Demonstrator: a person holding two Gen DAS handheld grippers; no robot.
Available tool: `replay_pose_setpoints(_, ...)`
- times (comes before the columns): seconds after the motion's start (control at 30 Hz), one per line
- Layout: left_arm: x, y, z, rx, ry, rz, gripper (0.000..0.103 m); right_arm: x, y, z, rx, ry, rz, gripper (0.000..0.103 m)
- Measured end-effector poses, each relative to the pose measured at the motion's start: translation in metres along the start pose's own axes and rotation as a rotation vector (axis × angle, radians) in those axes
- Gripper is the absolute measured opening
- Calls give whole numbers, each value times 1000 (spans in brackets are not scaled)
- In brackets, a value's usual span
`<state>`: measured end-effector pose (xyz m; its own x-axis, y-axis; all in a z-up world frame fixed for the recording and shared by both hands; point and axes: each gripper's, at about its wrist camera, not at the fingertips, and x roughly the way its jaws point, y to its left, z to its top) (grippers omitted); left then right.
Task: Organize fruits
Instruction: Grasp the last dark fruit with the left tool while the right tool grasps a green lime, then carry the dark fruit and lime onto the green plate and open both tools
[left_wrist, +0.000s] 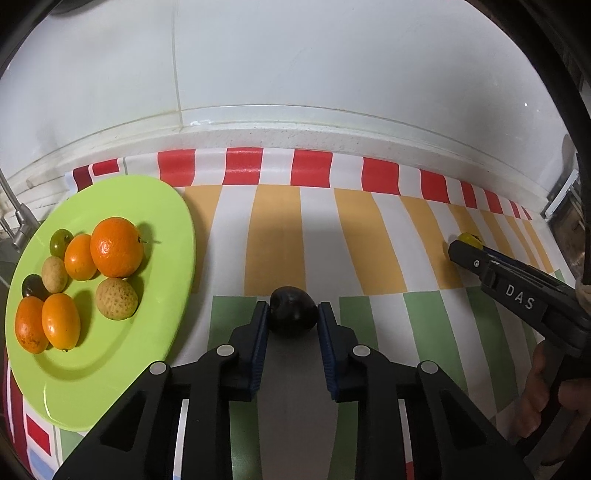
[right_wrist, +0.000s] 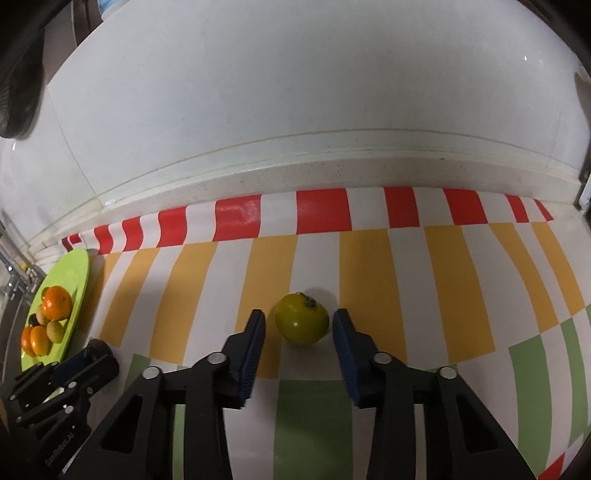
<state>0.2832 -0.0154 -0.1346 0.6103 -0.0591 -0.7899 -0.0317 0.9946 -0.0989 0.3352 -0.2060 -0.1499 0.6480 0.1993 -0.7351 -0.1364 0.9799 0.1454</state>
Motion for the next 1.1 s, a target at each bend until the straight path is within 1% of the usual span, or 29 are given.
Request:
replay_pose_setpoints(0.03,-1,0,1,2,-2,-9,26,0,0,0,-2,1,-4,30)
replay_pose_setpoints(0.1,-2,-2,4,9,-13,-26,26,1,3,0,-6,-3,1,30)
replay_pose_setpoints(0.23,-15,8,10,33,-36,-60,26,-11,9,-1,-21,-26,25,30)
replay_pose_setpoints(0.43,-38,13,11,47,-72,-78,26,-39,23,-6,-51,-54,64,30)
replay_pose_setpoints(0.7,-79,27,0,43,-119,-104,26,-83,43,-10,-97,-105,114,30)
replay_pose_setpoints(0.77,-91,33,-2,39,-130,-107,26,-92,50,-11,-108,-118,129,30)
replay_pose_setpoints(0.87,-102,32,-4,34,-147,-103,26,-111,59,-14,-126,-136,155,30)
replay_pose_setpoints(1.1,-132,42,-8,16,-210,-84,26,-134,82,-16,-167,-159,207,30)
